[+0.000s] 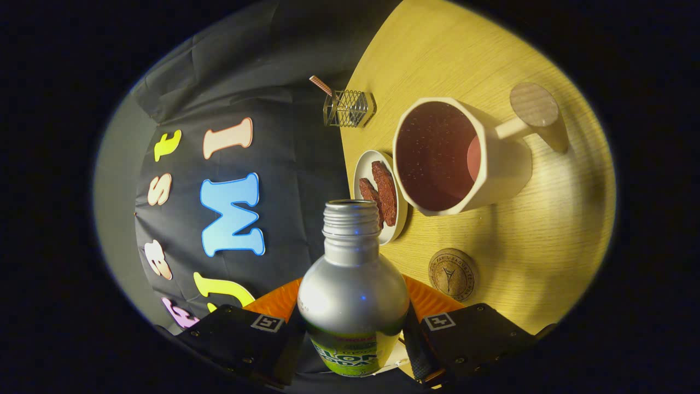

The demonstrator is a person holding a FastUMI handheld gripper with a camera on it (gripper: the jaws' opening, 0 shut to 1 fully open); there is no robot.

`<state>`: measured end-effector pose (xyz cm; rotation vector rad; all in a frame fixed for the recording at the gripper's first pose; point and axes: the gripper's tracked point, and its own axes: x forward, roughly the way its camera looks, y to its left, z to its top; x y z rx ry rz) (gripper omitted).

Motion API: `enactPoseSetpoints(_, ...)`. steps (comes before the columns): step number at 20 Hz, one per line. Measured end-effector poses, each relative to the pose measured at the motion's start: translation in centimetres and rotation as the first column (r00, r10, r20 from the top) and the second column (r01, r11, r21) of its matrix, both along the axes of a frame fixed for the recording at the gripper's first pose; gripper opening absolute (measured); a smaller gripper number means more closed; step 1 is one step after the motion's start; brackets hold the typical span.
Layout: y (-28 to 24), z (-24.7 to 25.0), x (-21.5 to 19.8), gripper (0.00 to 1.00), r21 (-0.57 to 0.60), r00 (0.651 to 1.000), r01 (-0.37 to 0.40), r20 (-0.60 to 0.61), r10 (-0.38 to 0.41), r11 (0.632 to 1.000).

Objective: Take the bottle from table, then pour the juice into the cup, finally place the bottle on the coaster

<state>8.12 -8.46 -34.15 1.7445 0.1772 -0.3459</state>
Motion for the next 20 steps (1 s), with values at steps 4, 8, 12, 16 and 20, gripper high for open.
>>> enactPoseSetpoints(4, -0.1, -0.2, 0.2, 0.78, 0.043, 1.0, 0.004, -0.006, -0.004, 0.999)
enactPoseSetpoints(8, -0.3, 0.1, 0.5, 0.78, 0.088, 1.0, 0.005, -0.003, -0.004, 0.996)
enactPoseSetpoints(12, -0.6, 0.8, 1.3, 0.78, 0.119, 1.0, 0.017, -0.005, -0.017, 0.993)
enactPoseSetpoints(16, -0.5, 1.2, 1.3, 0.78, 0.14, 1.0, 0.028, -0.007, -0.027, 0.99)
enactPoseSetpoints(20, -0.7, 2.1, 1.5, 0.77, 0.158, 0.999, 0.043, 0.005, -0.044, 0.986)
